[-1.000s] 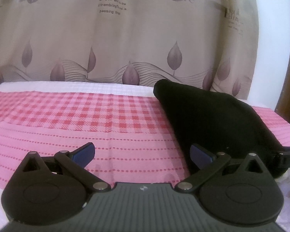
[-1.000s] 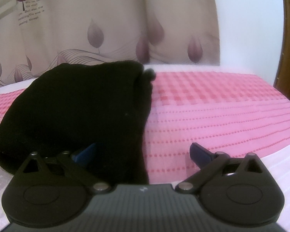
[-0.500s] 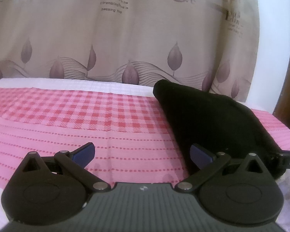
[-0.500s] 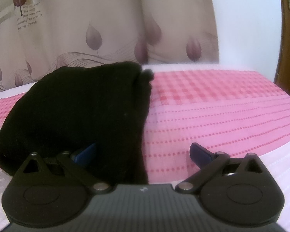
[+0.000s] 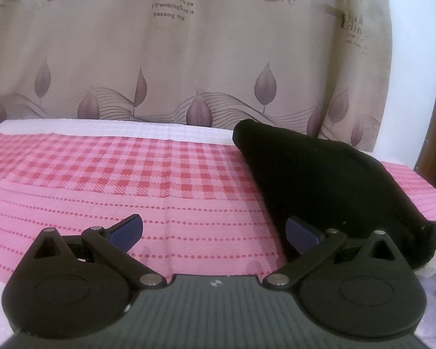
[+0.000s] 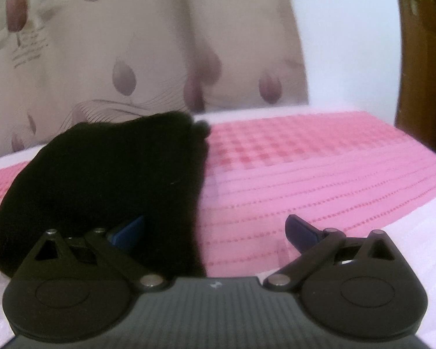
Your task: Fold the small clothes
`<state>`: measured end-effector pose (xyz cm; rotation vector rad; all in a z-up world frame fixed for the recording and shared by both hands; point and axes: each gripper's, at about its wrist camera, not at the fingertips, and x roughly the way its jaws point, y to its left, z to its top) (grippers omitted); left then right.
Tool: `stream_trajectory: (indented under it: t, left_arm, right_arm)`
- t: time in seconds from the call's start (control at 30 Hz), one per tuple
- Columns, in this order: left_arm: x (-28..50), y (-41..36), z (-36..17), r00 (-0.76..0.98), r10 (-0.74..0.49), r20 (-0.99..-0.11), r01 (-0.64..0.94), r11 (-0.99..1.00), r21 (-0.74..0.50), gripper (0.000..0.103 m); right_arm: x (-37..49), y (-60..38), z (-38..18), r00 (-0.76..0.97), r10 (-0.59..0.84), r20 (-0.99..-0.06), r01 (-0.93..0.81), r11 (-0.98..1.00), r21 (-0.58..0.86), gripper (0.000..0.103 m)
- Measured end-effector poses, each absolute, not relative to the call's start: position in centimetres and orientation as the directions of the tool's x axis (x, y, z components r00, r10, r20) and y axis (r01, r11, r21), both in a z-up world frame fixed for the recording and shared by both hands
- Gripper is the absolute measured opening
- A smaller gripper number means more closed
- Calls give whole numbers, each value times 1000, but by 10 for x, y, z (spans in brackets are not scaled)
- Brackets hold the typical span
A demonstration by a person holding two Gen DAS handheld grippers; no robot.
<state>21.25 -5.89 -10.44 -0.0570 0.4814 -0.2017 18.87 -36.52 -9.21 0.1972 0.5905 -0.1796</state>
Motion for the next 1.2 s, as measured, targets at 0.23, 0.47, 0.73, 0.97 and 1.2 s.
stream_trajectory:
  t: [0.23,0.47,0.73,0.97,1.2]
  left_arm:
    - [213,-59,-105,866,-204,-456,178,979,-101,103]
    - [213,-59,-105,866,-204,-456,178,979,-100,103]
    - [212,-60,-106,869,-193,-456,173,981,-86,103]
    - [212,-62,-106,870,-172,-462,159,985,-68,103]
    - [223,-59,-107,841,-196,-505,171,981,-96,103]
  right_arm:
    - [188,-364,-91,810,-153,-566,254,961,104,103]
    - [189,-359,-91,804,-177,-567,259,964,66,103]
    - [184,-354,-90,800,-193,-569,268,962,51,103]
    - [181,-355,-89,814,-141,-564,224,971,80,103]
    - [165,-364,-80,887,30,-461,78,974,212,103]
